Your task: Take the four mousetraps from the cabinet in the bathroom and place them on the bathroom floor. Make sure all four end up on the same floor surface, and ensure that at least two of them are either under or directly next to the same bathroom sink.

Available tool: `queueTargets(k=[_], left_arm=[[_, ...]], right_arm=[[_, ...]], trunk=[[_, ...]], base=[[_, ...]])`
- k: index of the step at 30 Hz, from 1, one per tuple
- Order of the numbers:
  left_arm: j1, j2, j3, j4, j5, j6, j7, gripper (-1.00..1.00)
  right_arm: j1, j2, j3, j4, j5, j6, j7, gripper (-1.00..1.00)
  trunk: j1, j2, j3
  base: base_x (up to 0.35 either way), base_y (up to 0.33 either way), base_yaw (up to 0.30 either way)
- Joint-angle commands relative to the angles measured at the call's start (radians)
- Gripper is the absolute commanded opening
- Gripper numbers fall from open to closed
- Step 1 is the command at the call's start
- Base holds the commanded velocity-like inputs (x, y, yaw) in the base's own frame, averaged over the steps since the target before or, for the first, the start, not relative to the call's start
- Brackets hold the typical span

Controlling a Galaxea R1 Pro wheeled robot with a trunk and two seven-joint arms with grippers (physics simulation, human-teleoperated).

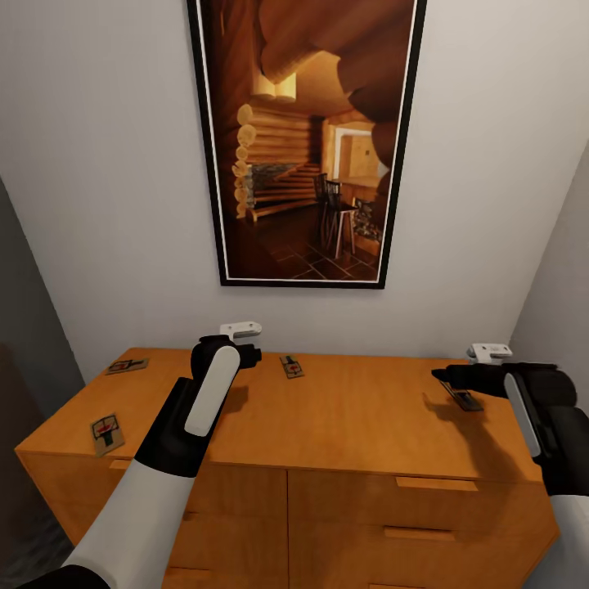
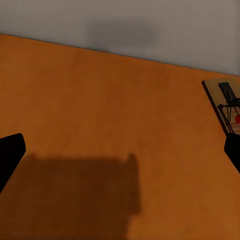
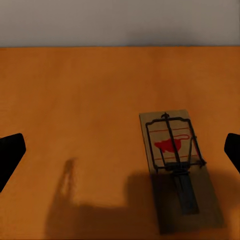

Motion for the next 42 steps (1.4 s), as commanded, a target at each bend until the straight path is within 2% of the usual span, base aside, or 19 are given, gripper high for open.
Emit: queueTargets(k=[1, 14, 28, 42], left_arm=[[-0.001, 0.000, -0.001, -0.001, 0.009, 0.003, 0.010, 1.00], [-0.001, 0.000, 0.000, 0.001, 0.011, 0.003, 0.010, 1.00], [-0.001, 0.000, -0.002, 0.002, 0.035, 0.003, 0.010, 1.00], [-0.001, 0.000, -0.002, 0.002, 0.038, 0.003, 0.009, 1.00]], right_arm=[[-0.001, 0.000, -0.001, -0.001, -0.003, 0.005, 0.000, 1.00], [-0.001, -0.002, 0.003, 0.009, 0.007, 0.005, -0.003, 1.00], [-0.001, -0.006, 0.000, 0.048, 0.096, 0.005, -0.005, 1.00], [-0.001, -0.005, -0.002, 0.091, 0.106, 0.005, 0.003, 1.00]], trunk=[[0.000, -0.001, -0.001], [0.000, -0.001, -0.001], [0.000, -0.001, -0.001], [0.000, -0.001, -0.001]], base=[[0.000, 0.000, 0.000], [0.000, 0.000, 0.000], [0.000, 0.000, 0.000], [0.000, 0.000, 0.000]])
